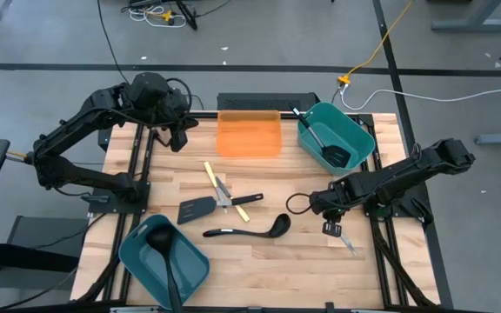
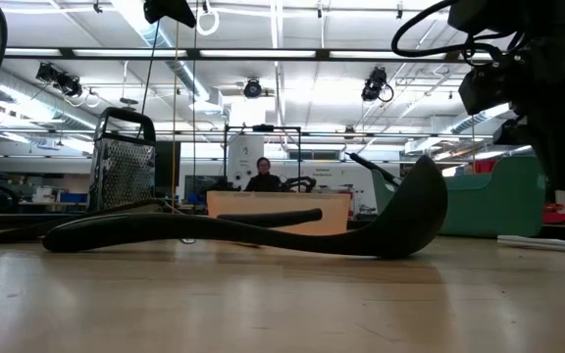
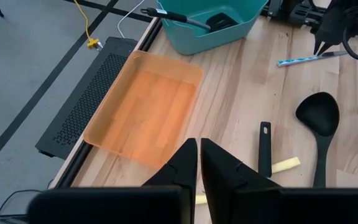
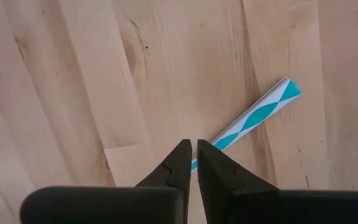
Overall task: Pick & Place Kitchen Items
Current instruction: Put the blue knife into the orange bin
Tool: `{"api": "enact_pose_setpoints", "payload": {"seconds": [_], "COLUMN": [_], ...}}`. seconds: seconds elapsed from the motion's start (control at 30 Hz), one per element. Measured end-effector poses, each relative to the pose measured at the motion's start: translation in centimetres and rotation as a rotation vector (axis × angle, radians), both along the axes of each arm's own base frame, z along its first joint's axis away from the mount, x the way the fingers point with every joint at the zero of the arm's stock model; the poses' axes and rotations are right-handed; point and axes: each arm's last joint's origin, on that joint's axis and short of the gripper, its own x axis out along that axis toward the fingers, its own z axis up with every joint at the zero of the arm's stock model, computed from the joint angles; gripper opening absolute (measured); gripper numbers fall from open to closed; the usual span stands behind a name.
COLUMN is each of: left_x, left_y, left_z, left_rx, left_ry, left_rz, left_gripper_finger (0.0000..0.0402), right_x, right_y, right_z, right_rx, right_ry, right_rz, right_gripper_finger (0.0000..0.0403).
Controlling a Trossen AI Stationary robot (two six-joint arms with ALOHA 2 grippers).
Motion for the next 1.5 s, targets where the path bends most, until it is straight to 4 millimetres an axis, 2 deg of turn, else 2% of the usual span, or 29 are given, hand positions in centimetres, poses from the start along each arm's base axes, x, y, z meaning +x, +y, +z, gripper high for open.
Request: {"api": "enact_pose_setpoints", "payload": {"seconds": [0.33,0.77,1.13,1.5], "left_x": [0.0,0.0,0.0,0.0], "left_y": [0.0,0.0,0.0,0.0], "left_z": [0.0,0.0,0.0,0.0], "left_rx": [0.000,0.000,0.000,0.000], "left_ry": [0.000,0.000,0.000,0.000], "left_rz": [0.001,0.001,0.001,0.001], "left_gripper_finger": [0.0022,0.0022,0.0022,0.0022], "right_x": [0.6,1.3,2.7,2.9], "right_y": [0.1,0.2,0.6,0.5], "right_z": [0.1,0.3,0.9,1.0], "right_rx": [-0.019,-0.044,-0.018,-0.082], "right_ry": [-0.076,-0.163,-0.328,-0.369], "right_rz": [0.054,0.091,0.132,0.237], "right_gripper_finger": [0.0033,0.0006,0.0011,0.0017]}}
